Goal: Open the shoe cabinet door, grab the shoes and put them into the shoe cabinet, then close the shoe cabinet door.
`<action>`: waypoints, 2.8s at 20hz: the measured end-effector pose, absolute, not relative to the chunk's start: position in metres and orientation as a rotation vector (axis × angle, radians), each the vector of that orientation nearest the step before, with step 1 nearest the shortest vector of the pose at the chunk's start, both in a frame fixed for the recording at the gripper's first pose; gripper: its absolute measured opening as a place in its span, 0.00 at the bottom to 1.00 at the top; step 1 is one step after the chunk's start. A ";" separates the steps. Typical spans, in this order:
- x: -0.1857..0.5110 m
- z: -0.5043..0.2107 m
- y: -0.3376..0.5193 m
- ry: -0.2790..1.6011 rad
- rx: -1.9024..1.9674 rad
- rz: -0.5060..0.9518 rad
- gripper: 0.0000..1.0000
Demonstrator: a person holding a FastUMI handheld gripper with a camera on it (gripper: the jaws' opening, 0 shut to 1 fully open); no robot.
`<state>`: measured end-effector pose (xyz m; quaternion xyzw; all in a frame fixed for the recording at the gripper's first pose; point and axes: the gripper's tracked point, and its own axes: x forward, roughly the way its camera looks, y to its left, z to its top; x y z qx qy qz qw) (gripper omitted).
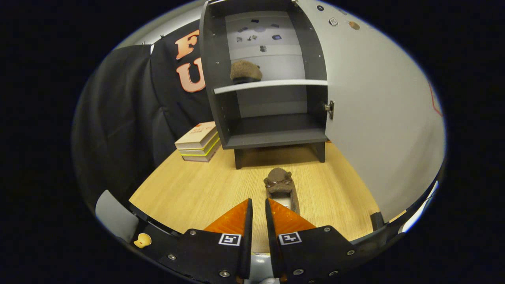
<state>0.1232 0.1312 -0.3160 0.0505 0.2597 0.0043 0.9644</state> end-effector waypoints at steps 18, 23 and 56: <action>0.233 -0.454 0.120 0.701 0.040 -0.054 0.08; 0.225 -0.435 0.113 0.674 0.006 -0.055 0.06; 0.371 -0.089 0.069 0.366 -0.040 -0.068 0.05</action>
